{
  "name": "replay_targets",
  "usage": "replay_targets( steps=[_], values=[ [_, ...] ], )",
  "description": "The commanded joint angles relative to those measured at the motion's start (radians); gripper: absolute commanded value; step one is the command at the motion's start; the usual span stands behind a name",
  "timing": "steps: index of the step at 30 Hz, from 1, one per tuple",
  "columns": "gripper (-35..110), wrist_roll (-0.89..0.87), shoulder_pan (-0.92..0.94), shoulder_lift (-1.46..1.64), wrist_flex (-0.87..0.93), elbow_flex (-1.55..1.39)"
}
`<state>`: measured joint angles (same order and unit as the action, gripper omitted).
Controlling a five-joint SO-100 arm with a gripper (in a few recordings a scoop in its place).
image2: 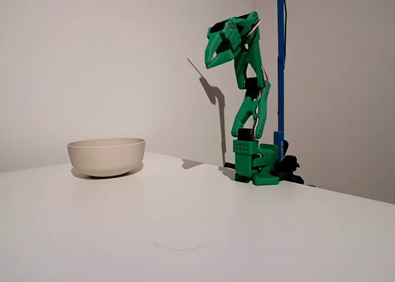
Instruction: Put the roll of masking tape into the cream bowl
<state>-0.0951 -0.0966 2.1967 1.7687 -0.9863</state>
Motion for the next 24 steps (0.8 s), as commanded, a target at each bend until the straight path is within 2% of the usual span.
replay_targets(
  steps=[1,11,19,24],
  values=[
    [-8,0.023,-0.026,0.259,-0.063,-0.333],
    [-8,0.109,0.051,0.664,-0.419,-1.164],
    [-8,0.123,0.063,0.821,-0.592,-1.559],
    [-8,0.146,0.066,0.928,-0.627,-1.717]
  ],
)
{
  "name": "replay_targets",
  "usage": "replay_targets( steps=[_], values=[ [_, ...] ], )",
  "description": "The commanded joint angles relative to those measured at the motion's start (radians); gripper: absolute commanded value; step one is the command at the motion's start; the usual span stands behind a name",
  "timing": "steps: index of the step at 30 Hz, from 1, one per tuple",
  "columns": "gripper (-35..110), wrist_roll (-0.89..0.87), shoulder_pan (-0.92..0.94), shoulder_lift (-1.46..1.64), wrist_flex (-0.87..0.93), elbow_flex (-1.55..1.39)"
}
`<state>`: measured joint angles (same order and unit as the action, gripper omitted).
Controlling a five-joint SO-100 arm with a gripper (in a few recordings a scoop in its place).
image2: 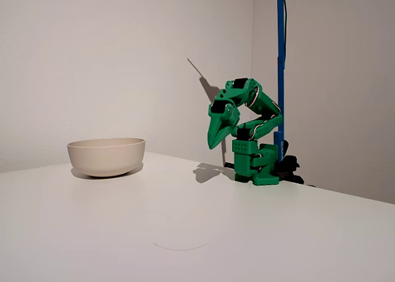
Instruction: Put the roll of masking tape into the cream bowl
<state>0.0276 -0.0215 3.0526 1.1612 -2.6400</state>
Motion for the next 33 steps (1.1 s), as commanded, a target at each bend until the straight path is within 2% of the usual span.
replay_targets(
  steps=[1,8,21,33],
  values=[
    [-8,0.025,-0.009,0.098,-0.017,-0.086],
    [-8,0.028,-0.025,0.339,0.083,-0.249],
    [-8,-0.012,-0.026,0.337,0.222,-0.275],
    [-8,-0.026,0.003,0.337,0.222,-0.275]
  ],
)
